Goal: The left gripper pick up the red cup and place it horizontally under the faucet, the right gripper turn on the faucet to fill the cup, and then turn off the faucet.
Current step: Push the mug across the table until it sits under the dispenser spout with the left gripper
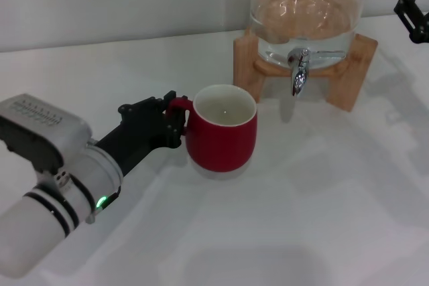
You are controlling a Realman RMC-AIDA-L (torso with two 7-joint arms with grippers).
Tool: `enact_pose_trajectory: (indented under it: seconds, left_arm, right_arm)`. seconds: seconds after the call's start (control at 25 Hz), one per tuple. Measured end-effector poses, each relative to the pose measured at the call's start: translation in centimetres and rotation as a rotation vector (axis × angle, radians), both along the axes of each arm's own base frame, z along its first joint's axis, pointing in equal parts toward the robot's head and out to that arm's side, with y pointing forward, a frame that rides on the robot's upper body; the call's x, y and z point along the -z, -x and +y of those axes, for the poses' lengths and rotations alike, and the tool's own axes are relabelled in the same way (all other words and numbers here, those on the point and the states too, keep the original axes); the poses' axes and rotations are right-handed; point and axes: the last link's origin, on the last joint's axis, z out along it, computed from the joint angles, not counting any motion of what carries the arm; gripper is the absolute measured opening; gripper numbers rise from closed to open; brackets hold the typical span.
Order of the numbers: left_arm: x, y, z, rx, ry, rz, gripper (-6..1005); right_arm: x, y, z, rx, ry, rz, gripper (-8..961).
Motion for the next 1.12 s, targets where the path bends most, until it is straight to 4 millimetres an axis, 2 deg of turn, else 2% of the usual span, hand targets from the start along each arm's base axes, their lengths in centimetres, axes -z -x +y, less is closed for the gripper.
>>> enact_pose_trajectory:
  seconds: [0.44, 1.12]
  left_arm:
    - [1.0, -2.3, 0.4, -0.05, 0.028, 0.111, 158]
    - [1.9, -3.7, 1.7, -0.053, 0.042, 0.18, 158]
  right_arm:
    - [0.2, 0.2, -0.5, -0.029, 0.004, -0.008, 615]
    - [0.8, 0.8, -0.7, -0.063, 0.035, -0.023, 614]
